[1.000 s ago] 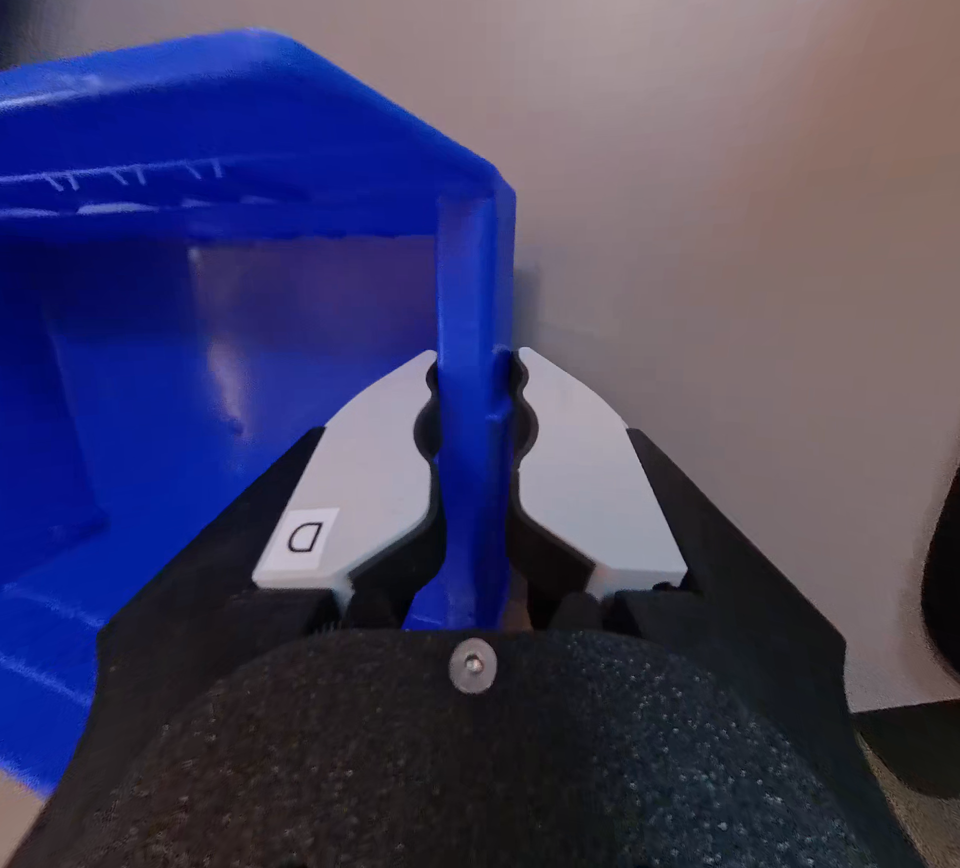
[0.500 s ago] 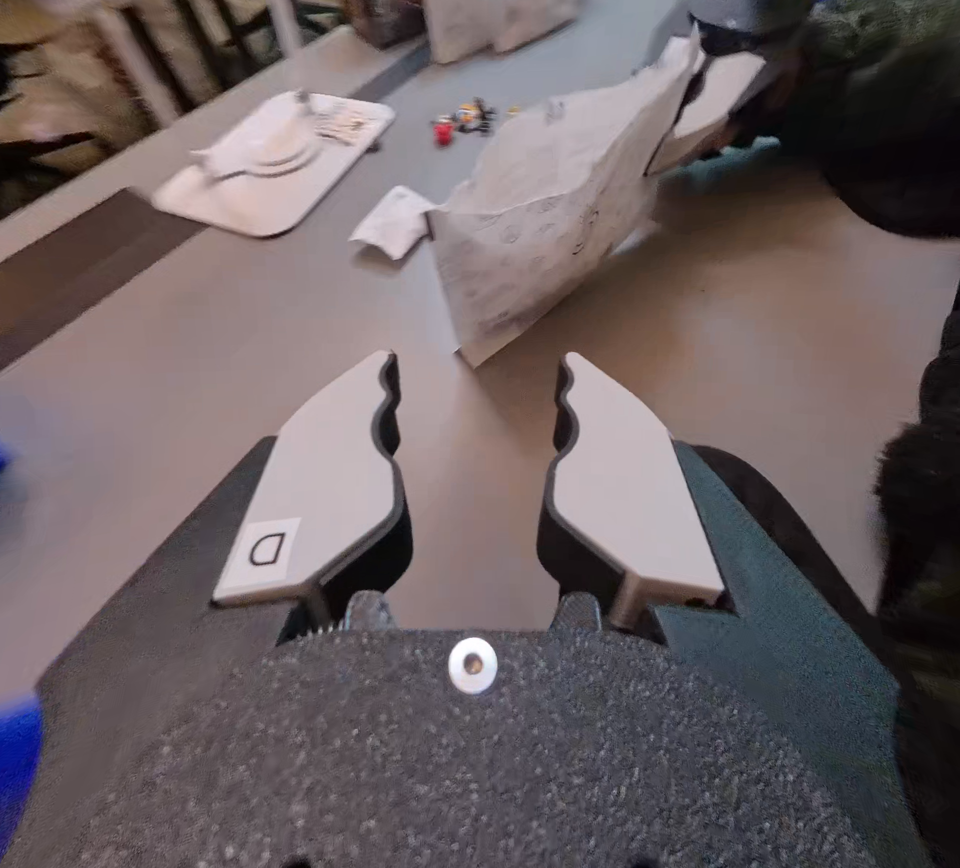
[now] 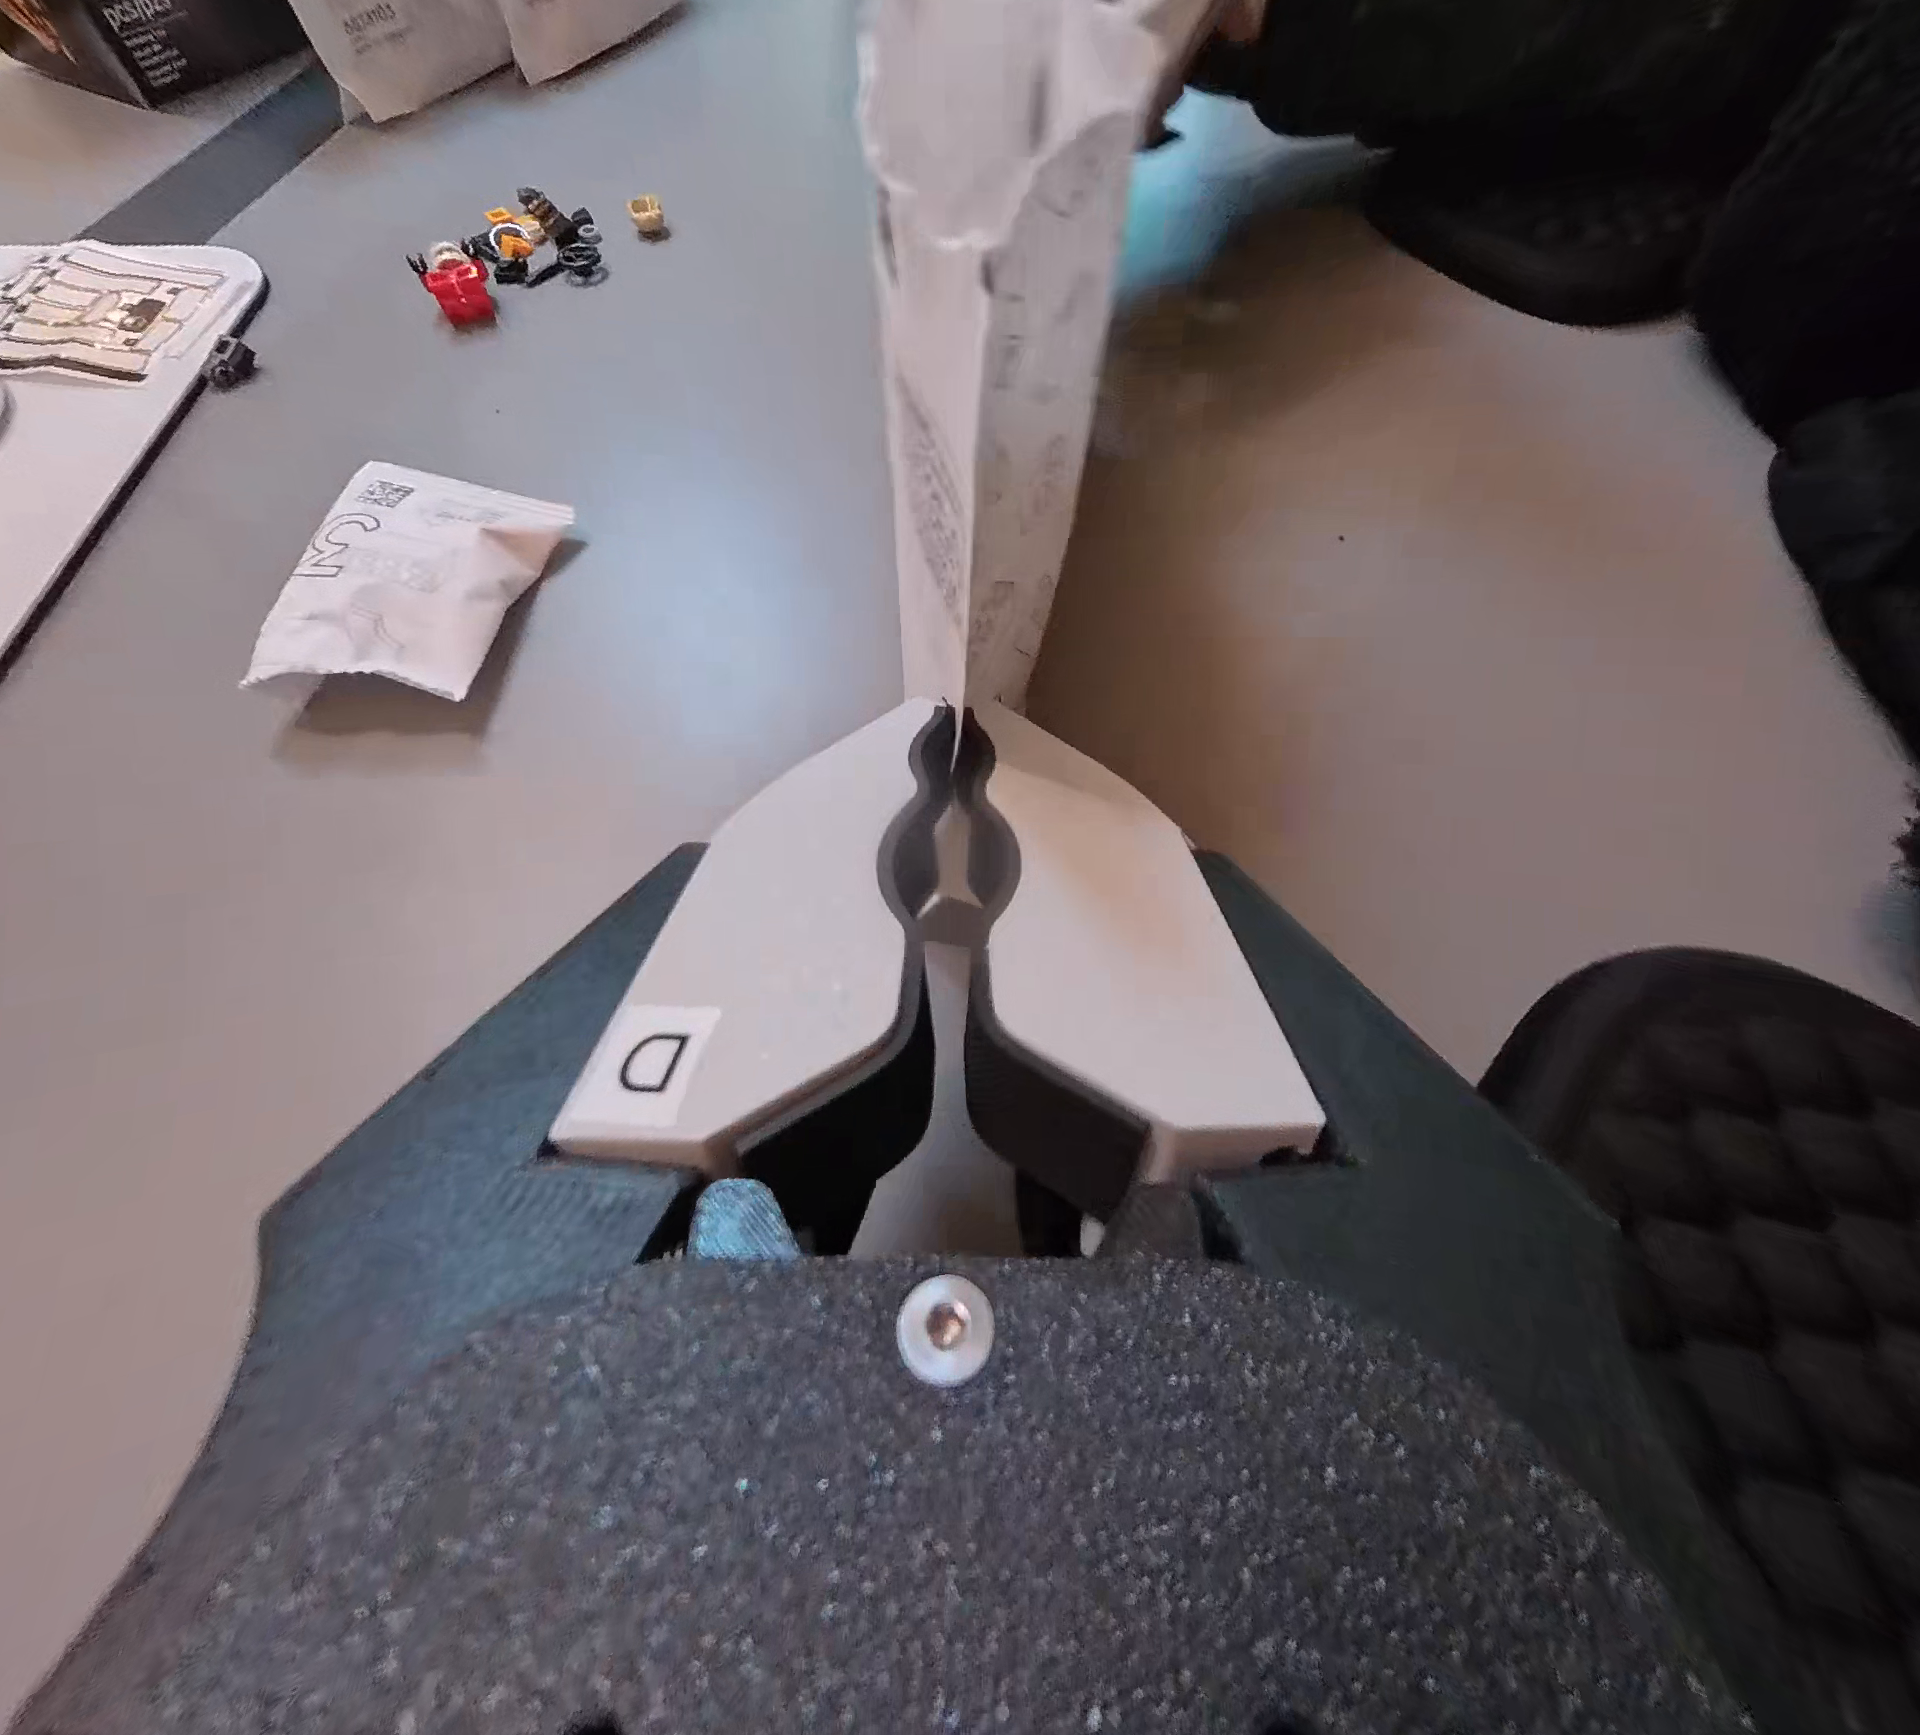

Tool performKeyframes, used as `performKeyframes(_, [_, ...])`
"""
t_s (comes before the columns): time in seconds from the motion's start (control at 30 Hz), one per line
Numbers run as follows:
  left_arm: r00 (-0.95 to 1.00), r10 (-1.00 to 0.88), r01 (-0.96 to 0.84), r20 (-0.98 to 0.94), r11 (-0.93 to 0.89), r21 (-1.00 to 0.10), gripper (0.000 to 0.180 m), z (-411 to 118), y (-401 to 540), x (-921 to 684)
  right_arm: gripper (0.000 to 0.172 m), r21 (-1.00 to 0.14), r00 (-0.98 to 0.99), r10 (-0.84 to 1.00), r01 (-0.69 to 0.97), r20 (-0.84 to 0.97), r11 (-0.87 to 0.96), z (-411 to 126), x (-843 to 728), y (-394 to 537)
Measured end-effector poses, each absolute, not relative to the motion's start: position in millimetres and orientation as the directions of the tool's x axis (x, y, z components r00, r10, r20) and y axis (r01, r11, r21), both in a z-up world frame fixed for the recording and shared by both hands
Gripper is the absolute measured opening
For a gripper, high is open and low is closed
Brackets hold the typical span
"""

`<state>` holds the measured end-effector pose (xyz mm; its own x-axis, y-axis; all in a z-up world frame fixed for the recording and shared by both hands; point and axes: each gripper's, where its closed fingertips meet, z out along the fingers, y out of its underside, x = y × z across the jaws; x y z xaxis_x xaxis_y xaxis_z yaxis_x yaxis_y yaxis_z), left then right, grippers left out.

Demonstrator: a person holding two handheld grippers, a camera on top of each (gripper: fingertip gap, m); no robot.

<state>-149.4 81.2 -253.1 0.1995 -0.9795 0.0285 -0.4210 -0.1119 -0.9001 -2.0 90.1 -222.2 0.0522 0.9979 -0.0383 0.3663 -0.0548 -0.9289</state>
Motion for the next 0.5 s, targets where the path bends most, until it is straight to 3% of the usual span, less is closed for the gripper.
performKeyframes(0.13, [0.158,-0.987,-0.415,0.032,-0.096,-0.905,0.0,-253,71,-156,0.035,-0.944,0.029,0.996,0.318,-0.088,-0.092,-173,-2,115])
performKeyframes(0.2, [0.129,-0.991,-0.411,0.037,-0.087,-0.907,0.0,-253,69,-157,0.042,-0.913,0.039,0.995,0.394,-0.094,-0.102,-169,-13,143])
performKeyframes(0.37, [0.085,-0.996,-0.411,0.012,-0.046,-0.91,0.0,-253,61,-159,0.05,-0.75,0.025,0.988,0.648,-0.155,-0.134,-221,-60,213])
performKeyframes(0.5, [0.045,-0.999,-0.415,0.001,-0.02,-0.91,0.0,-253,53,-161,0.059,-0.67,-0.013,0.973,0.727,-0.231,-0.149,-262,-91,237])
